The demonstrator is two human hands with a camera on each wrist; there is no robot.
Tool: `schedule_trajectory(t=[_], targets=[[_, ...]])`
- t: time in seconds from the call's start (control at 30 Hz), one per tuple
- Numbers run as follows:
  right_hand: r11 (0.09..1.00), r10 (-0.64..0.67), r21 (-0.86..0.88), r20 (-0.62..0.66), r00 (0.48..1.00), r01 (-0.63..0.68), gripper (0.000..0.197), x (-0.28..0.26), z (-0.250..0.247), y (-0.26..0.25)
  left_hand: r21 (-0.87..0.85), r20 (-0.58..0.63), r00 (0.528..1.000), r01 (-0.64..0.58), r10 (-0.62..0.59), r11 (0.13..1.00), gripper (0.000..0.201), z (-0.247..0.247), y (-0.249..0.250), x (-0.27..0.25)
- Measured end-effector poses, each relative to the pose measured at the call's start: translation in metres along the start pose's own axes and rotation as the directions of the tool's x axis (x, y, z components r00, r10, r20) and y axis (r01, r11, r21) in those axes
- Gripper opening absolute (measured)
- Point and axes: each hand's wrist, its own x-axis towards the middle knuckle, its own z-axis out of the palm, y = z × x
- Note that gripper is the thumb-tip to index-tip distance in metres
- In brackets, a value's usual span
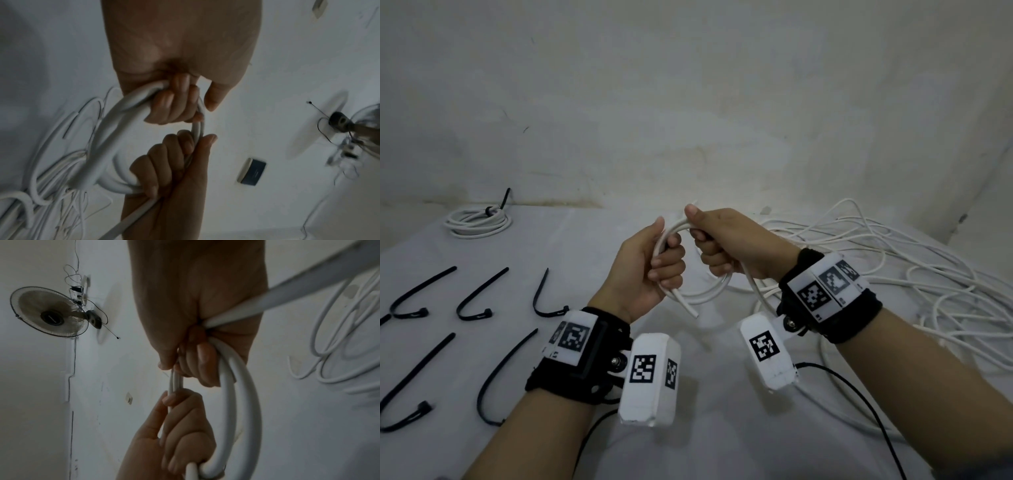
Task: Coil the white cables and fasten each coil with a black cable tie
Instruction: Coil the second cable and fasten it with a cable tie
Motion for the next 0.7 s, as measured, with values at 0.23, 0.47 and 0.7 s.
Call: schedule_trajectory(t=[0.23, 0.47, 0.7], targets=[[0.933, -0.146, -0.337, -0.029, 0.989, 0.127, 0.034, -0.003, -0.004, 0.002, -0.069, -0.05, 0.997, -0.055, 0.052, 0.996, 0.028, -0.007, 0.005, 0.001], [0.817, -0.12, -0.57, -0.009, 0.993, 0.094, 0.014, -0.033, -0.041, 0.022, -0.224, -0.125, 0.978, -0.19, 0.165, 0.956, 0.026, -0.021, 0.016, 0.002], [0.538, -0.227, -0.83, 0.026, 0.974, 0.148, 0.024, -0.072, -0.097, 0.027, -0.316, -0.244, 0.943, -0.298, 0.226, 0.901, 0.041, -0.031, 0.023, 0.002]])
